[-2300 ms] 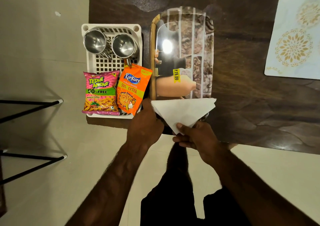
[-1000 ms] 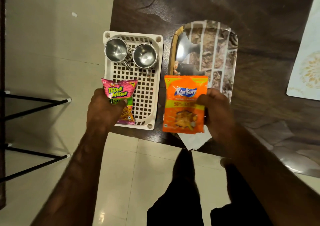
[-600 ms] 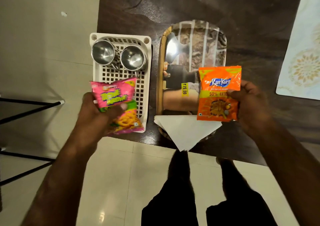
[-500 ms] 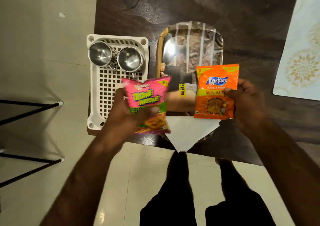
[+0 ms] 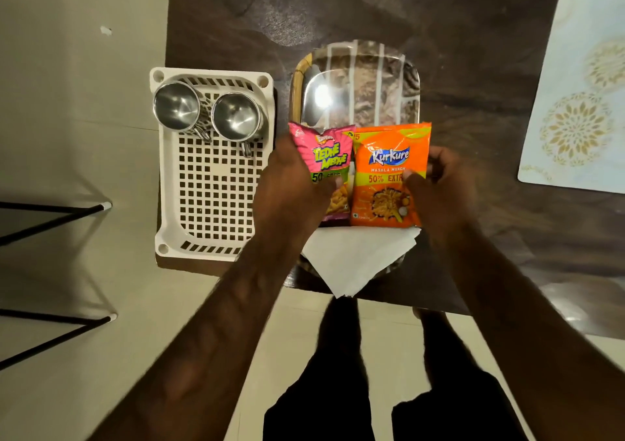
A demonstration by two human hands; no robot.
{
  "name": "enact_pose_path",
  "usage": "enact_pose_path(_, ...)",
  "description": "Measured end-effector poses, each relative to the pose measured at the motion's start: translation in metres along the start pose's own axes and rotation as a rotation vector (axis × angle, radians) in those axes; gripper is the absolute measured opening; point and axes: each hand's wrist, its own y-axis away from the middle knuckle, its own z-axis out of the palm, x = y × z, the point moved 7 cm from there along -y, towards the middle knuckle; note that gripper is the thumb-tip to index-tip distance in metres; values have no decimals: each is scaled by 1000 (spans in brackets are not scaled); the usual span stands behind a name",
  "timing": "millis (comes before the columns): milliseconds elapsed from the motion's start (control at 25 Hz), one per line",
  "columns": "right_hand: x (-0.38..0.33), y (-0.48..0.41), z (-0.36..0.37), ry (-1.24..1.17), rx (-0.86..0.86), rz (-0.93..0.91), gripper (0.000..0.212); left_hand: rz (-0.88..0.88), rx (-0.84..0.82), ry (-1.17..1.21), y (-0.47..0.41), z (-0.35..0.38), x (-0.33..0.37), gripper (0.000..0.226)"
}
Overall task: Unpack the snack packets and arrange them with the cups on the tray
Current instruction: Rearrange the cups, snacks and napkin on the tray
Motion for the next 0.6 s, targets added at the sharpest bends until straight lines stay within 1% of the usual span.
enact_pose_path(80, 1, 4, -4, 74, 16, -33, 35, 10, -52, -186, 5, 0, -1, 90)
enact_pose_path(120, -1, 6, -5, 106, 8, -54, 42, 21, -75, -241, 6, 1, -2, 86)
enact_pose_path(200, -2, 8, -2, 137, -42, -72, 53, 41, -104, -276, 9, 1, -1, 76)
enact_pose_path(280, -4, 8, 0, 231, -93, -96, 60, 54, -118, -278, 13, -1, 2, 76)
enact_pose_path(360, -6, 7, -6, 356, -72, -103, 60, 62, -124, -293, 19, -5, 5, 81)
enact_pose_path(400, -9, 9, -11, 460, -30, -107, 60, 60, -117, -291, 23, -9, 5, 81)
enact_pose_path(440, -16, 13, -15, 581, 17, -129, 61, 63, -95, -274, 27, -16, 6, 75)
enact_pose_path(480, -26, 18, -17, 671, 50, -176, 62, 70, -53, -240, 31, -26, 6, 64)
enact_pose_path(520, -39, 24, -14, 699, 62, -242, 62, 71, 7, -194, 33, -39, 4, 52)
enact_pose_path(600, -71, 35, 3, 623, 34, -385, 61, 54, 154, -119, 34, -73, -7, 39)
